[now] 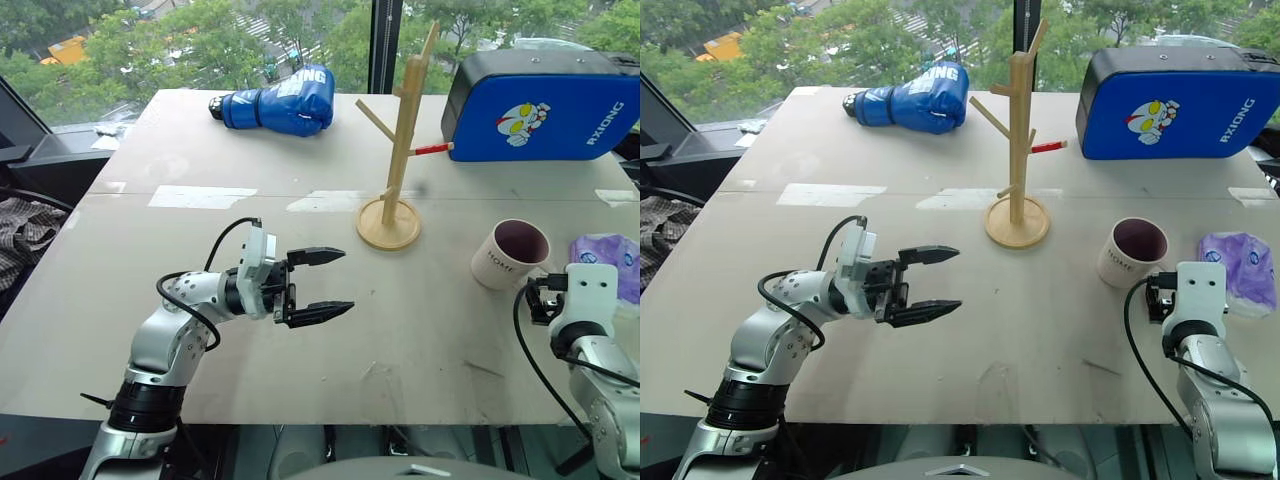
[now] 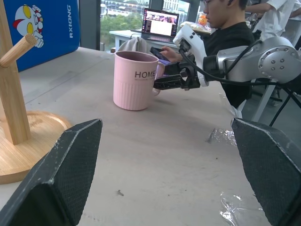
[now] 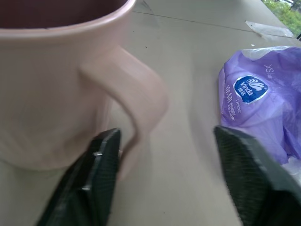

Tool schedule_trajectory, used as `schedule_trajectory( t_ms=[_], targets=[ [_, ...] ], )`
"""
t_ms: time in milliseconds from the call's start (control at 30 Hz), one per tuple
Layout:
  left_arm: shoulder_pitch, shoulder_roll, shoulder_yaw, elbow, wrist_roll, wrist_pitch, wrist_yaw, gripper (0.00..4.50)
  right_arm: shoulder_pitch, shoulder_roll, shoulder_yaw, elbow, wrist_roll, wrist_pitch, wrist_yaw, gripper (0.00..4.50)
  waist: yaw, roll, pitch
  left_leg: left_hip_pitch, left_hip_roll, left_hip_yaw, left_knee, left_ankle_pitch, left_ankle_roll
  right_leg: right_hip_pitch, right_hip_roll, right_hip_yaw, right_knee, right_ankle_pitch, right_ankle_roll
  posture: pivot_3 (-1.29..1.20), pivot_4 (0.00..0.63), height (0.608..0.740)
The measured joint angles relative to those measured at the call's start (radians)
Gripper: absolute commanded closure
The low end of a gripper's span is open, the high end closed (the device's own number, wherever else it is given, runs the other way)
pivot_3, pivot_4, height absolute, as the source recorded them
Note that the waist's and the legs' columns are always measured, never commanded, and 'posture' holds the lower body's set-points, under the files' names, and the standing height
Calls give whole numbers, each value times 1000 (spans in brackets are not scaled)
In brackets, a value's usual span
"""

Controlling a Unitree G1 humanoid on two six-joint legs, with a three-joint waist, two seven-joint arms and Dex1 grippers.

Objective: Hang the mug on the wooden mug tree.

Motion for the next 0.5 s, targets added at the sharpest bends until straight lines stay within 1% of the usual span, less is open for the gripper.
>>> schedule_trajectory(
  t_ms=[33,67,100,133,367,433,500],
  targets=[
    [0,0,0,-1,0,0,0,0,-4,8,1,12,-3,-8,3,3226,-1,0,0,0,0,0,0,0,0,0,0,0,0,0,0,0,150,733],
    [0,0,0,-2,0,0,0,0,-6,11,2,20,-5,-12,5,3356,-2,0,0,0,0,0,0,0,0,0,0,0,0,0,0,0,150,733],
    [0,0,1,-2,0,0,0,0,-13,13,3,36,-8,-26,10,4071,-3,0,0,0,0,0,0,0,0,0,0,0,0,0,0,0,150,733],
    [0,0,2,-2,0,0,0,0,-21,13,4,50,-11,-38,15,4451,-4,0,0,0,0,0,0,0,0,0,0,0,0,0,0,0,150,733],
    [-3,0,12,-2,0,-4,1,0,-40,-10,-4,73,-4,-120,107,4486,-4,0,0,0,0,0,0,0,0,0,0,0,0,0,0,0,150,733],
    [0,-3,17,-1,2,-16,5,0,-62,-47,-14,76,33,-124,170,4486,-8,1,1,0,0,2,0,0,0,0,0,2,0,0,0,0,150,733],
    [11,-25,35,3,11,-54,26,0,-120,-125,-47,78,100,-134,274,4486,-9,3,2,1,0,3,0,0,0,0,0,3,0,0,0,0,150,733]
  ],
)
